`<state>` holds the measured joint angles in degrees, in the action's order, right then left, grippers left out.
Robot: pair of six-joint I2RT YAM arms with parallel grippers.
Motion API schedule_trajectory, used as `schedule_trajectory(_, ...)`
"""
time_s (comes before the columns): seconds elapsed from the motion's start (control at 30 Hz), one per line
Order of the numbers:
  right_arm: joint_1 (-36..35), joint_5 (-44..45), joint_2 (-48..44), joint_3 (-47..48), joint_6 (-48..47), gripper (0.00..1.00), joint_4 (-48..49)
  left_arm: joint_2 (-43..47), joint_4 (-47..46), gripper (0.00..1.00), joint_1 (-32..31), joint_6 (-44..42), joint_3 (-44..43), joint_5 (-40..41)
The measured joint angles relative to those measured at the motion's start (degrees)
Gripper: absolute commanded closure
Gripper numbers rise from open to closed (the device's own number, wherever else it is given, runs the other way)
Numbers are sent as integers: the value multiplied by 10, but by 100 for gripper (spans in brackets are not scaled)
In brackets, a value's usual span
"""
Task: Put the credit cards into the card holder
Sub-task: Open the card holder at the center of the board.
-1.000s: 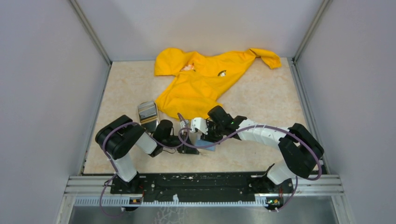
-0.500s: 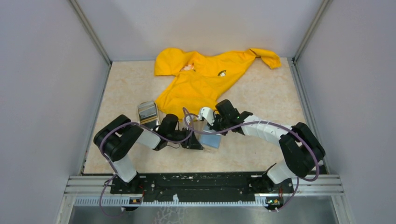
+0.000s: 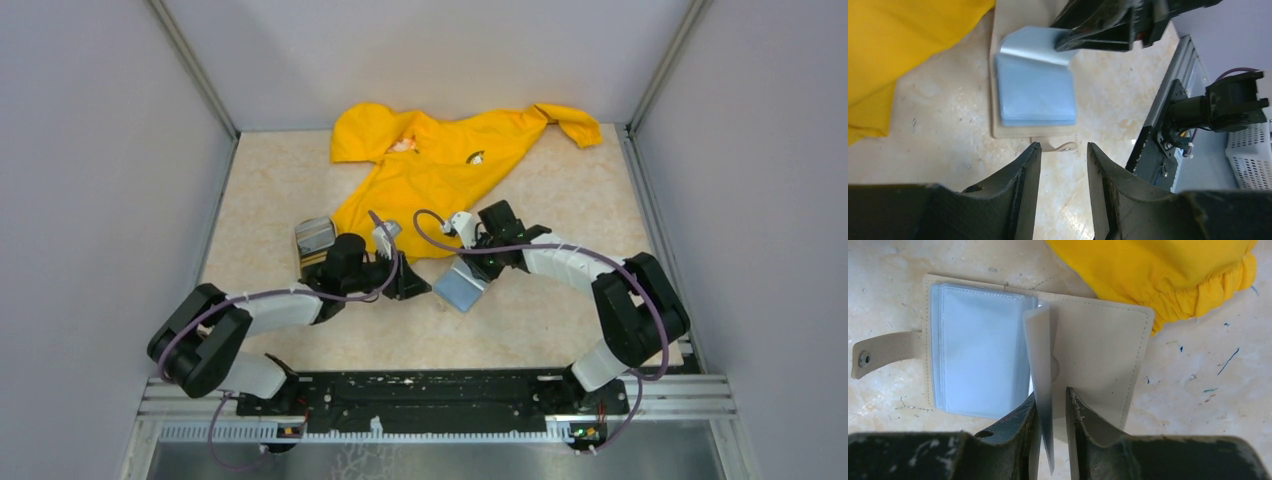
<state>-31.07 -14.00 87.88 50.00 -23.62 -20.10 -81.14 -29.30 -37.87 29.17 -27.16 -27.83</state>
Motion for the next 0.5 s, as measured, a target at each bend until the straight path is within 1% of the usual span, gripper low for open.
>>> schedule_trajectory(0.13,8,9,3,0,27,73,0,-3,-50,57,-10,16,0,-13)
schedule_trajectory(0.27,28,20,3,0,43,74,4,-50,-86,64,-33,35,-7,-14)
schedule_trajectory(0.37,44,23,3,0,49,76,7,-104,-95,68,-52,47,-36,-6)
schedule_trajectory(0.5,54,29,3,0,52,84,7,-164,-103,69,-63,55,-86,15)
